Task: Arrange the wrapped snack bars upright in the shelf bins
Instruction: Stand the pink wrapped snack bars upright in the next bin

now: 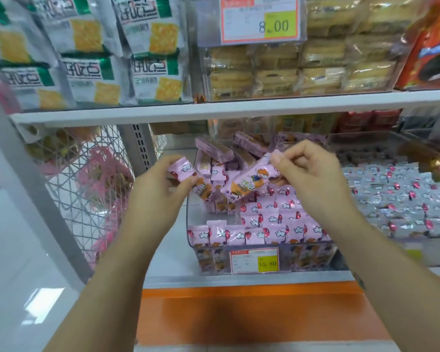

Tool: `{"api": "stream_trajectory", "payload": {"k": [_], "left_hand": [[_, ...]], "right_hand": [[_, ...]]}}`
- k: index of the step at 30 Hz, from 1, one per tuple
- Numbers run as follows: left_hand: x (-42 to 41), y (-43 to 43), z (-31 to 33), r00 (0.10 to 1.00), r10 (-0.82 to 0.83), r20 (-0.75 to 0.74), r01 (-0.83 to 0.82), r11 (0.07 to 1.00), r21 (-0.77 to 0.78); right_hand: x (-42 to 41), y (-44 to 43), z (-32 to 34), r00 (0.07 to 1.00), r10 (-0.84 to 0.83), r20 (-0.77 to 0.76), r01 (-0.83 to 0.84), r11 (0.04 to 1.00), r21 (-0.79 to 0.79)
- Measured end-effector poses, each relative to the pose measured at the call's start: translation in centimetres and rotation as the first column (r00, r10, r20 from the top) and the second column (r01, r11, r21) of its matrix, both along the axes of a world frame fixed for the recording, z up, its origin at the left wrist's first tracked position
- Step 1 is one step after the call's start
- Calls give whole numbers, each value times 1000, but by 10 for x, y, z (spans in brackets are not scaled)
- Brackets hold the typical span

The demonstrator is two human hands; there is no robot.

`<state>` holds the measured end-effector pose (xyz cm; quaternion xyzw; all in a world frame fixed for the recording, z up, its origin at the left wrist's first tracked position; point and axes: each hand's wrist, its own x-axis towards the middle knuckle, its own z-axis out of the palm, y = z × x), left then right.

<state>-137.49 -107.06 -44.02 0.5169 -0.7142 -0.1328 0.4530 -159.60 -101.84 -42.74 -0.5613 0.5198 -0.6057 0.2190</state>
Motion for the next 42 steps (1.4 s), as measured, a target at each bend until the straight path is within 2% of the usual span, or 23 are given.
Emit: {"api": "stream_trajectory", "payload": {"k": [3,5,7,10,15,17,20,24,28,29,32,37,42], "left_hand": [[-3,0,5,998,23,60,-21,999,-31],[-11,1,7,989,-22,147,27,999,-33],[-21,1,7,974,-105,202,103,995,18],[-34,-2,7,939,-179,293,141,979,146],[-50,-11,11,895,-261,361,130,928,350],[-55,-15,10,894,-318,315,138,866,481],[-58,-17,9,925,-347,157,182,765,618],[-59,-17,5,940,-331,88,177,689,703],[-56,-12,5,940,-328,-91,271,560,783],[-54,-13,4,920,-390,-37,266,553,790],[-52,-15,-1,829,-513,225,176,620,765],[-58,-12,-4,847,-481,227,170,649,742],[-57,-13,1,825,-464,323,118,699,705]], "right_hand": [[14,-3,-4,981,101,-166,-87,992,90],[19,-6,-8,936,163,-311,-115,979,166],[23,-9,-10,900,193,-391,-122,972,199],[24,-13,-14,884,200,-422,-114,969,219],[17,-13,-13,919,229,-321,-140,951,276],[6,-12,-8,924,189,-334,-97,957,275],[-16,-11,-5,945,72,-320,-2,977,214],[-45,-7,-2,940,-99,-326,149,980,131],[-76,-4,1,912,-300,-278,330,942,65],[-82,-5,-1,904,-325,-278,360,929,84],[-92,-14,-9,874,-331,-357,403,903,147],[-92,-35,-10,846,-166,-508,322,917,237],[-93,-48,-16,821,-280,-498,402,902,155]]}}
